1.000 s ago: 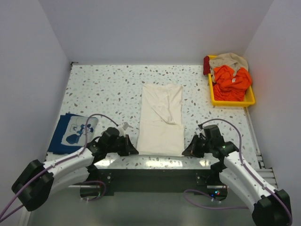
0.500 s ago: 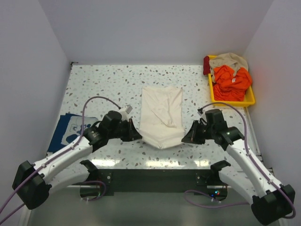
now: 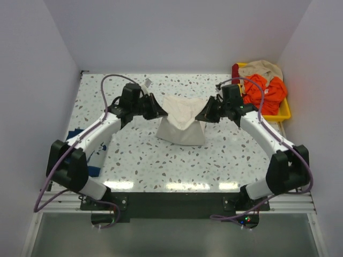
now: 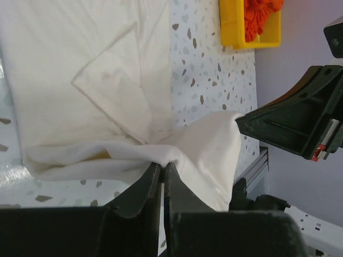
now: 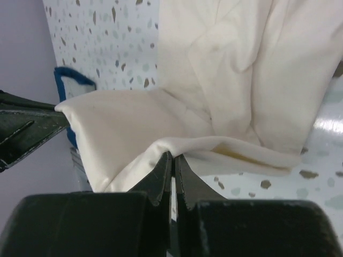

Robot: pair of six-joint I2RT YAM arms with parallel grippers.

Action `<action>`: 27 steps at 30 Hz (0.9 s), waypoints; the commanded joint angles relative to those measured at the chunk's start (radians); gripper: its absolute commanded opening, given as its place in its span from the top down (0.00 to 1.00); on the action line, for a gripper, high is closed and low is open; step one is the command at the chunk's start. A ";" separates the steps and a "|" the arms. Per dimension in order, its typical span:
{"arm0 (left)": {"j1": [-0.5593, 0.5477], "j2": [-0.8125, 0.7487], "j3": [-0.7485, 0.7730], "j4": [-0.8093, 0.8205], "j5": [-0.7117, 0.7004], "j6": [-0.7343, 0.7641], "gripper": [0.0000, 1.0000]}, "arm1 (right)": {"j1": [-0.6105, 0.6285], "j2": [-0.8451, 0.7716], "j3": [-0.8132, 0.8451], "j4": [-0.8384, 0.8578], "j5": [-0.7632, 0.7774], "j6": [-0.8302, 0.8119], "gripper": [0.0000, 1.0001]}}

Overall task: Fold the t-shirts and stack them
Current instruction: Fold the tshirt

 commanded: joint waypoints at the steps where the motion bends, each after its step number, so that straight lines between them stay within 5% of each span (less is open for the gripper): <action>1: 0.051 0.136 0.140 0.134 0.093 -0.039 1.00 | -0.058 0.119 0.126 0.113 -0.025 0.019 1.00; 15: 0.206 0.869 0.798 0.359 0.249 -0.070 1.00 | -0.215 0.822 0.631 0.294 -0.115 0.139 1.00; 19: 0.249 1.037 0.907 0.417 0.289 -0.100 0.58 | -0.260 0.913 0.643 0.415 -0.141 0.206 1.00; 27: 0.280 1.054 0.870 0.550 0.295 -0.159 0.53 | -0.280 0.972 0.723 0.393 -0.111 0.216 0.99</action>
